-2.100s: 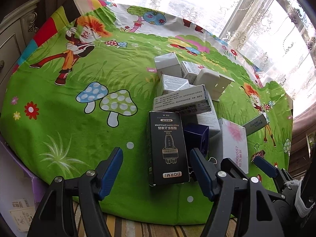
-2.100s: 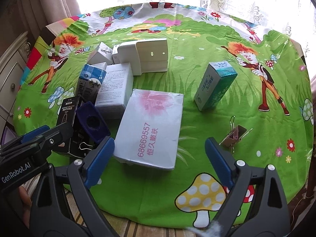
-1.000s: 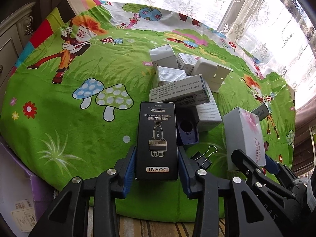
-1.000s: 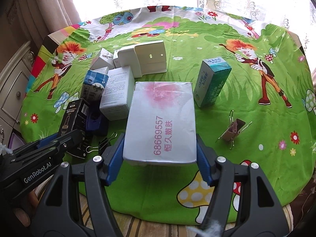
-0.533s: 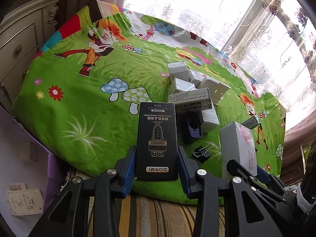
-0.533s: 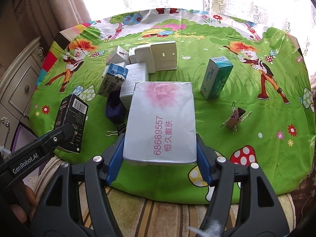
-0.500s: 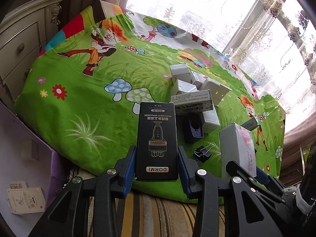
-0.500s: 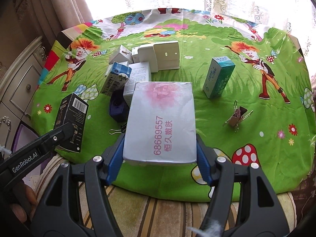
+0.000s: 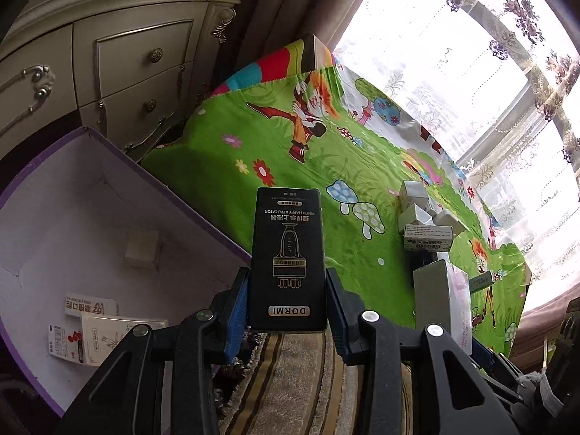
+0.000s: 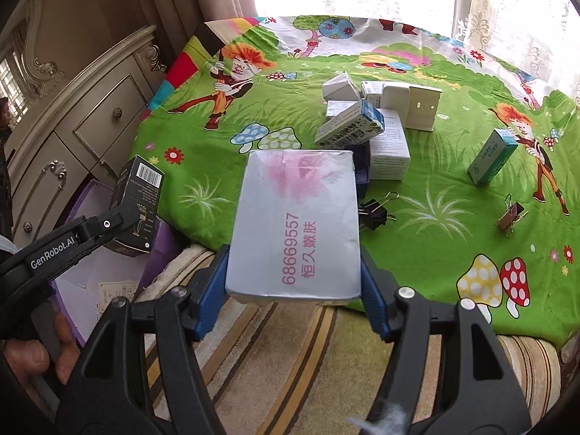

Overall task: Organize rigid objects
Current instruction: 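Carry the black and white boxes into the purple-rimmed box and release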

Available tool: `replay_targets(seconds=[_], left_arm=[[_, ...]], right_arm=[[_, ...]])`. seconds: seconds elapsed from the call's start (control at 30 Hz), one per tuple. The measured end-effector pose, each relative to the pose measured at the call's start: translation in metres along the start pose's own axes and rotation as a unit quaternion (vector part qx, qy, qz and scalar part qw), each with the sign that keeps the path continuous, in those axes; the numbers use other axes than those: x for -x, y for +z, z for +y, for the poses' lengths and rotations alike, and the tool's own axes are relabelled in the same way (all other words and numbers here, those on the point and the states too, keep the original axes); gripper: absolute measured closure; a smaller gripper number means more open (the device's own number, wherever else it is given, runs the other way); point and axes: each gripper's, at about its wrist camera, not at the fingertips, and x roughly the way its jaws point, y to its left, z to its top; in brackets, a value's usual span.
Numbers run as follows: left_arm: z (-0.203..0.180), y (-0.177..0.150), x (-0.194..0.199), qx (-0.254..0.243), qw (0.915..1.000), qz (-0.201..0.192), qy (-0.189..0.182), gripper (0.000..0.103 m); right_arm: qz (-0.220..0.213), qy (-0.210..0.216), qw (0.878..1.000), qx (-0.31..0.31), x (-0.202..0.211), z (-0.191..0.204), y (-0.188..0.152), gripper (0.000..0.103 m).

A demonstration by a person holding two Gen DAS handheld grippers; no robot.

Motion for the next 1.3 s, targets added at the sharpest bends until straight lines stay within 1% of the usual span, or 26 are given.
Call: replay_targets(seconds=[0.23,0.47,0.73,0.83,0.93,1.03,1.07,1.17,1.3], left_arm=[[0.058,0.007,0.016,0.056,0.9976,-0.023,0.032,0.062],[0.103,0.008,0.024,0.105,0.9921,-0.038,0.057,0.062],[0.139,0.006,0.032,0.143,0.9858,-0.049,0.073,0.062],[0.148,0.004,0.031,0.156,0.9832,-0.052,0.08,0.062],[0.155,0.0,0.033,0.164,0.9806,-0.054,0.093,0.062],[0.161,-0.003,0.029,0.176,0.9775,-0.049,0.105,0.058],[0.162,-0.004,0.029,0.179,0.977,-0.047,0.106,0.054],[0.16,-0.005,0.029,0.176,0.9771,-0.049,0.11,0.046],[0.155,-0.003,0.033,0.171,0.978,-0.06,0.103,0.035]], right_arm=[[0.015,0.038,0.998,0.053,-0.006,0.058,-0.002,0.034],[0.033,0.074,0.991,0.108,-0.015,0.113,-0.009,0.034],[0.051,0.118,0.977,0.167,-0.034,0.173,-0.02,0.034],[0.05,0.135,0.974,0.176,-0.038,0.186,-0.024,0.034],[0.053,0.14,0.969,0.194,-0.041,0.194,-0.028,0.034],[0.069,0.137,0.968,0.201,-0.048,0.196,-0.032,0.032],[0.072,0.138,0.967,0.2,-0.049,0.194,-0.032,0.029],[0.064,0.139,0.97,0.19,-0.046,0.189,-0.032,0.021],[0.051,0.127,0.975,0.175,-0.039,0.18,-0.029,0.018]])
